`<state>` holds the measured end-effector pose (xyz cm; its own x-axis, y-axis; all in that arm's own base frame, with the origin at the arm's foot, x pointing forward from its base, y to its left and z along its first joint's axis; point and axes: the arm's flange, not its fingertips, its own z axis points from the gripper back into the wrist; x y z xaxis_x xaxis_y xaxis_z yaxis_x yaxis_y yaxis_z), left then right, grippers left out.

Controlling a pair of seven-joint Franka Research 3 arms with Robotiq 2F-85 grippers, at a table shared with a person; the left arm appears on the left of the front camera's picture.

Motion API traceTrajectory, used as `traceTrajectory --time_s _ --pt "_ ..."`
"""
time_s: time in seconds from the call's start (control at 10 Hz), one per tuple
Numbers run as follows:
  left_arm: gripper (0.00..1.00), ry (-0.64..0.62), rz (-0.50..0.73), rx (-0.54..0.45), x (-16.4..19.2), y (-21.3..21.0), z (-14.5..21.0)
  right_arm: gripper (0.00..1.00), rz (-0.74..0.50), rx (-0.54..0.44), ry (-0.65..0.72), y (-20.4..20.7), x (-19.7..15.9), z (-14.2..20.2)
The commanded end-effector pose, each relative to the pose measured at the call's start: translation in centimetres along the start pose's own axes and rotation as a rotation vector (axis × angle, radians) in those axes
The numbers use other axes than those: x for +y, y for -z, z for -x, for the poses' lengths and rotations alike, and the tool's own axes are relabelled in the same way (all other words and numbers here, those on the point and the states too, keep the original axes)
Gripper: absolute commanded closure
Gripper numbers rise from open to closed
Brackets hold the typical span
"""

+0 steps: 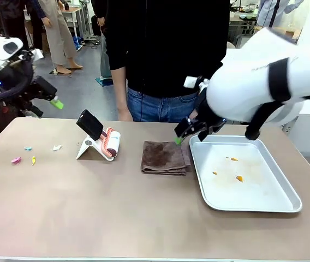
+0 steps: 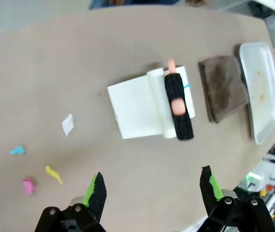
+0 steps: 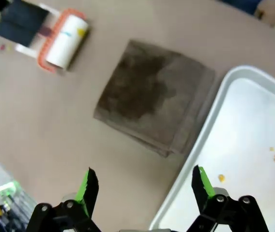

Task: Clean the surface of the table.
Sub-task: Hold the Lint Roller with your left hand and the towel with your right hand.

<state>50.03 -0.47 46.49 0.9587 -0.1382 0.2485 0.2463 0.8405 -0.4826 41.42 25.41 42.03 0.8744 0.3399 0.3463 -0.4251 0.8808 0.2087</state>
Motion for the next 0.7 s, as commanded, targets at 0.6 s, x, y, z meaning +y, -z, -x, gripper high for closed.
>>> traceTrajectory --time_s 0.6 --pt "0.0 -0.111 0.081 0.002 -3.6 3.1 -2.6 0.0 0.012 0.078 0.014 4.0 1.3 -0.3"
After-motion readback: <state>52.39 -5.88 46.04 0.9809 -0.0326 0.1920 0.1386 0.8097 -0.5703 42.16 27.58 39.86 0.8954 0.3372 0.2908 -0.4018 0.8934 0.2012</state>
